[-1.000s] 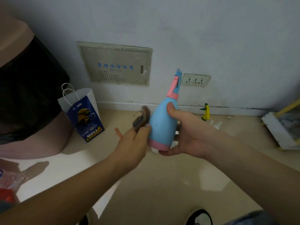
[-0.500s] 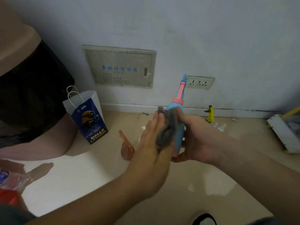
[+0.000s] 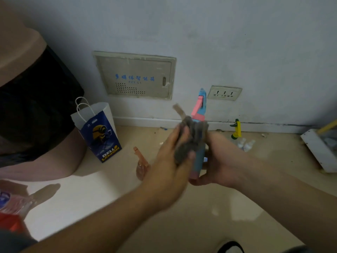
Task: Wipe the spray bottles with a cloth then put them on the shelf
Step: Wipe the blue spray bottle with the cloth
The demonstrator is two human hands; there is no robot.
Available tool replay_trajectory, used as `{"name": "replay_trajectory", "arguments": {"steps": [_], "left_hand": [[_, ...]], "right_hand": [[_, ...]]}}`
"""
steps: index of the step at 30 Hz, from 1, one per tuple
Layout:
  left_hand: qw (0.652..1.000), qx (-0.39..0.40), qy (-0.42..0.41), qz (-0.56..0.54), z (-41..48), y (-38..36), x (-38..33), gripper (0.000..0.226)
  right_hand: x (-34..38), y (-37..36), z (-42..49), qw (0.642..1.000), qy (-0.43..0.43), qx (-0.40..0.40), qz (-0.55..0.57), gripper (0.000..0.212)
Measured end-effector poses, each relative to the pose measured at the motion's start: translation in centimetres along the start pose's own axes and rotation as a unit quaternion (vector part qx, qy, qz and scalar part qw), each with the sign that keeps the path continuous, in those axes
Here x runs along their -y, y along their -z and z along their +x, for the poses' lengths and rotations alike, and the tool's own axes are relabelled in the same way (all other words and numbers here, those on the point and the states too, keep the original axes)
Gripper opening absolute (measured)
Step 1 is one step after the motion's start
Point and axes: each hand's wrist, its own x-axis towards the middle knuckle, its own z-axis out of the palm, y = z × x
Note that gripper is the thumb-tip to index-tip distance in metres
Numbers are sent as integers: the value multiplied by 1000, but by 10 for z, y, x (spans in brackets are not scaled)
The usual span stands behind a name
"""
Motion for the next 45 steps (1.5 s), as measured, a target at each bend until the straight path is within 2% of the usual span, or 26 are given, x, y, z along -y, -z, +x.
{"name": "replay_trajectory", "arguments": {"steps": [1,3,4,6,10,15,17,20,22,24,26,28,29,30,32,33,35,37,38,39,41,43,45], "left_hand": [[994,-3,69,-85,8,8,-1,55],[950,-13,237,-204,19,22,-5,55],[928,-8,275,-250,19,23,-6,56],[922,-24,274,-274,17,18,-7,53],[965,-74,172,-181,10,13,-28,37],[930,-29,176,-322,15,31,-27,52],[945,-32,157,-286,10,20,-20,55],[975,-31,86,-201,-16,-9,-11,44],[993,-14,22,-115,-32,-27,-9,58],[998,-12,-2,-57,-24,-18,-5,59],[996,-25,14,-80,-4,-1,-4,53],[990,-59,36,-123,7,4,-4,53],[994,-60,21,-85,1,-1,-5,59],[999,-49,-12,3,-9,-9,-2,65],[969,-15,-76,235,-30,-26,4,73],[954,3,-82,288,-31,-26,10,73],[961,16,-80,263,-15,-11,13,69],[995,-19,-21,92,5,4,11,56],[999,-36,11,25,7,6,8,51],[999,-46,10,16,4,3,3,50],[987,-18,-57,149,-13,-11,-3,64],[950,3,-134,282,-18,-10,1,69],[936,10,-170,307,-5,7,6,68]], "right_hand": [[0,0,-2,1000,12,-5,-4,40],[1,-1,-7,999,28,9,-30,44],[2,-1,-8,998,32,20,-41,47],[3,-1,-9,998,31,24,-48,48],[-5,-6,-10,991,66,17,-111,29],[-10,-10,-11,987,52,46,-146,26],[-10,-8,-11,990,39,27,-136,25],[-9,-4,-8,997,8,-22,-76,34],[-7,0,-4,998,-3,-46,-48,37],[-6,2,-1,999,-7,-40,-31,37],[-8,-1,0,999,-4,-10,-33,35],[-10,-3,0,998,-1,1,-57,44],[-12,-2,1,998,-8,-2,-61,48],[-12,-2,2,998,-19,-4,-57,51],[-10,1,6,998,-43,-2,-35,64],[-8,4,8,998,-52,-10,-20,69],[-1,6,6,999,-41,-27,-1,57],[5,7,4,999,-7,-40,9,42],[6,7,4,999,2,-46,11,44],[6,7,5,999,5,-47,11,49],[6,6,5,1000,-12,-19,22,63],[6,7,1,999,-32,6,38,69],[10,9,0,998,-24,4,59,62]]}}
